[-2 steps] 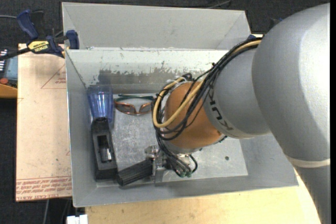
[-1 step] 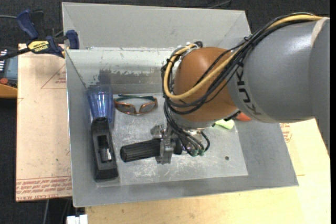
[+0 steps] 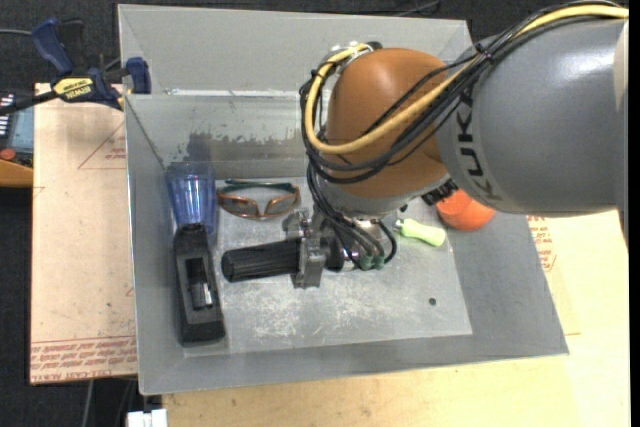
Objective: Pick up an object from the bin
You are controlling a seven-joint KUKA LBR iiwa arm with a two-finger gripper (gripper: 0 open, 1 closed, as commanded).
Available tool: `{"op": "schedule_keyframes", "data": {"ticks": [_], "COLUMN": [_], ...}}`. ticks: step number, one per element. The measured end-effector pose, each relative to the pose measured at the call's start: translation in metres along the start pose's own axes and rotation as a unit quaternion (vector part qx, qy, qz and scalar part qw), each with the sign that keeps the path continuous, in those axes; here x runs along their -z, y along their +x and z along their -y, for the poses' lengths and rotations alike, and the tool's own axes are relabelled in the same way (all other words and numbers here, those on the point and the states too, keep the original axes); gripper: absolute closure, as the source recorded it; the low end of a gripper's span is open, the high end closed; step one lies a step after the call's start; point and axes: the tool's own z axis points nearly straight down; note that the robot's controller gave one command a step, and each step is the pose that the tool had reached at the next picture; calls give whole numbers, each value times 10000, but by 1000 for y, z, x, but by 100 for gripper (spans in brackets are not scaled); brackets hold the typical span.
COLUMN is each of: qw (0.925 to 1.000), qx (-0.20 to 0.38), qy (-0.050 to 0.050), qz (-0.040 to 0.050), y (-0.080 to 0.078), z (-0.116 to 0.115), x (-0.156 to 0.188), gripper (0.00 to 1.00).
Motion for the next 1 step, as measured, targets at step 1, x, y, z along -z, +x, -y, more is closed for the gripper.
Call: {"op": "schedule_keyframes", "data": {"ticks": [1], "qw": [9997], "qx": [229], "qy": [-10], "qz": [85], "y": [-9], "z": [-18], "x": [67], "gripper": [100]}}
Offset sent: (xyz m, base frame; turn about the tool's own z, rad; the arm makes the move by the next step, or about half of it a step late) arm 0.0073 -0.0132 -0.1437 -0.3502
